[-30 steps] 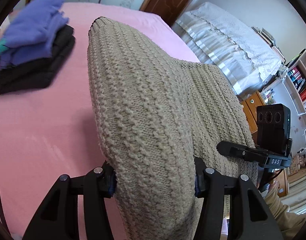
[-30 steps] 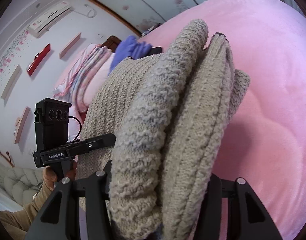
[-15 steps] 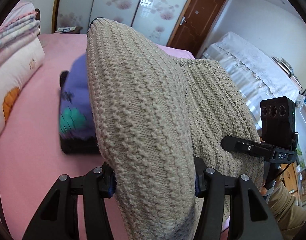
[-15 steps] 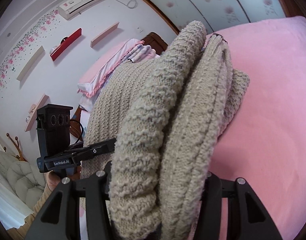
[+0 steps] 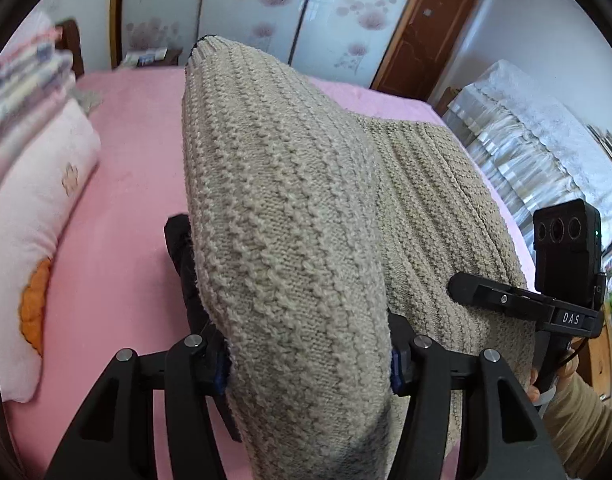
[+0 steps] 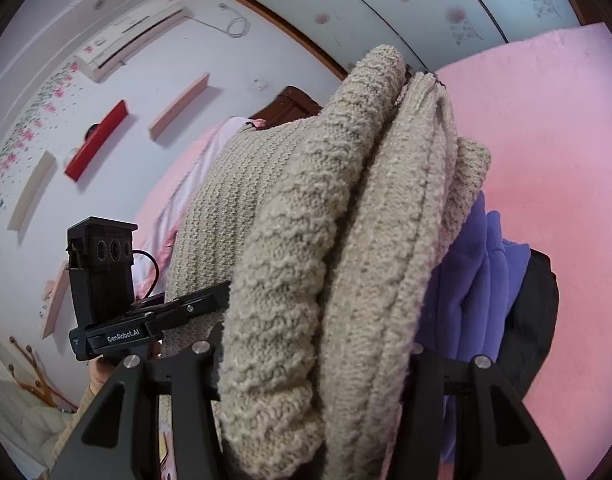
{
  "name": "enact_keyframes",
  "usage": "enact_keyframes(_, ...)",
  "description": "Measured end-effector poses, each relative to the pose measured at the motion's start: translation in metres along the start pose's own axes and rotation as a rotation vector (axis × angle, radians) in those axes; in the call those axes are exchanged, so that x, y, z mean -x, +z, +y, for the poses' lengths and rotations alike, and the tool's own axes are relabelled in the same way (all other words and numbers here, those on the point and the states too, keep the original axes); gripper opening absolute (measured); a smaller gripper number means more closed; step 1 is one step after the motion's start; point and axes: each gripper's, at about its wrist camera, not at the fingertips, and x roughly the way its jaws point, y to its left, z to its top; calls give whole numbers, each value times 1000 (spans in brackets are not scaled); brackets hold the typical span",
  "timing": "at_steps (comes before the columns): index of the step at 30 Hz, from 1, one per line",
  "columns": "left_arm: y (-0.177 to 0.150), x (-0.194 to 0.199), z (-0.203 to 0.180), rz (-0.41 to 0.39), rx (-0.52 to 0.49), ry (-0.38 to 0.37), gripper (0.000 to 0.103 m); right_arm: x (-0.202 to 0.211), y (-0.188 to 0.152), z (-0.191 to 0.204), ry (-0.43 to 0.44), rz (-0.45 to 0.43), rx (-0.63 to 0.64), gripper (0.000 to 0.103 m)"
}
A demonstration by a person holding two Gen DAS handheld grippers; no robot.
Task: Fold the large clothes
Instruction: 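Carry the bundle with both grippers onto the purple and black clothes stack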
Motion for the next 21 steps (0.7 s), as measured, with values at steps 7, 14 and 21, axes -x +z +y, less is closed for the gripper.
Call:
enact_keyframes(7,-12,-85,64,5,132,-106,93,-66,-11,-73,-116,44,-148,52)
enact_keyframes(14,-20,-113,89,-8,196,-184,103,-83,-15,-79,-130,31,-137,57)
enact_keyframes(21,-29,-97,71,-64,116,-19,102,-104,16,-28,-236,53,-41,76)
